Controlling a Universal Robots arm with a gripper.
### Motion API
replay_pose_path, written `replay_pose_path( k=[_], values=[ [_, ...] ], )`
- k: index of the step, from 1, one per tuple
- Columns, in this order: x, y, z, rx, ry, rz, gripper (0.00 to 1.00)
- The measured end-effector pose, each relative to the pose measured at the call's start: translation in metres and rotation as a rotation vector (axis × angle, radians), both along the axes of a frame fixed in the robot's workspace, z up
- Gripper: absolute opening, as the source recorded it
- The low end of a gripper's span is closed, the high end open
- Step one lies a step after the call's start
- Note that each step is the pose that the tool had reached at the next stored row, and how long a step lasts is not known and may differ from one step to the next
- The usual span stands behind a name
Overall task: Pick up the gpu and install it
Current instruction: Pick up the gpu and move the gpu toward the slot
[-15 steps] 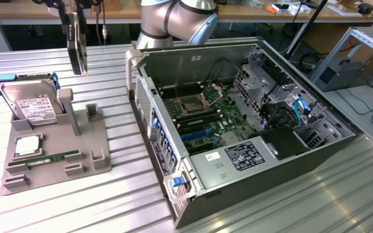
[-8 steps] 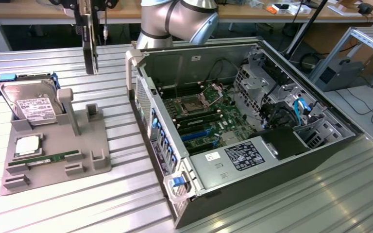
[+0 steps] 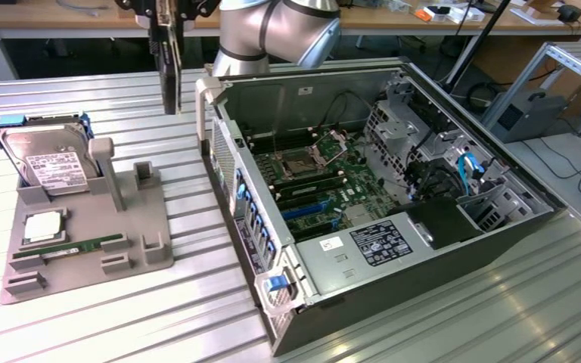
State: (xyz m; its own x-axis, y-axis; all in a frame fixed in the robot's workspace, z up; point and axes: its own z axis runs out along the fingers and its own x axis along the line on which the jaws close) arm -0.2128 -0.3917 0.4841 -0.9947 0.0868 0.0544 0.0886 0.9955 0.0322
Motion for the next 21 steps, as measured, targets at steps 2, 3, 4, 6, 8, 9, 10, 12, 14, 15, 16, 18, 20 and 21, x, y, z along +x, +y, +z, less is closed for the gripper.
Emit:
replay_pose_path(
  k=[2,3,4,6,8,9,10,12,14,15,16,18,20,21],
  values=[
    [0.004,0.0,-0.0003,-0.0001,0.0035,0.0,0.27],
    [0.007,0.0,-0.0005,-0.0001,0.0064,0.0,0.27],
    [0.01,0.0,-0.0007,-0.0001,0.0085,0.0,0.27],
    [0.015,0.0,-0.0012,0.0,0.0128,0.0,0.27],
    [0.022,0.0,-0.0019,-0.0001,0.0191,0.0,0.27],
    [0.025,0.0,-0.0022,0.0,0.0208,0.0,0.27],
    [0.027,0.0,-0.0024,-0.0001,0.023,0.0,0.27],
    [0.031,0.0,-0.0027,-0.0001,0.0262,0.0,0.27],
    [0.035,0.0,-0.0029,-0.0001,0.0287,0.0,0.27],
    [0.037,0.0,-0.0031,0.0,0.03,0.0,0.27],
    [0.04,0.0,-0.0033,-0.0001,0.0322,0.0,0.27],
    [0.045,0.0,-0.0037,-0.0001,0.0356,0.0,0.27],
    [0.048,0.0,-0.0039,-0.0001,0.0377,0.0,0.27],
    [0.05,0.0,-0.004,-0.0001,0.0387,0.0,0.27]
  ],
)
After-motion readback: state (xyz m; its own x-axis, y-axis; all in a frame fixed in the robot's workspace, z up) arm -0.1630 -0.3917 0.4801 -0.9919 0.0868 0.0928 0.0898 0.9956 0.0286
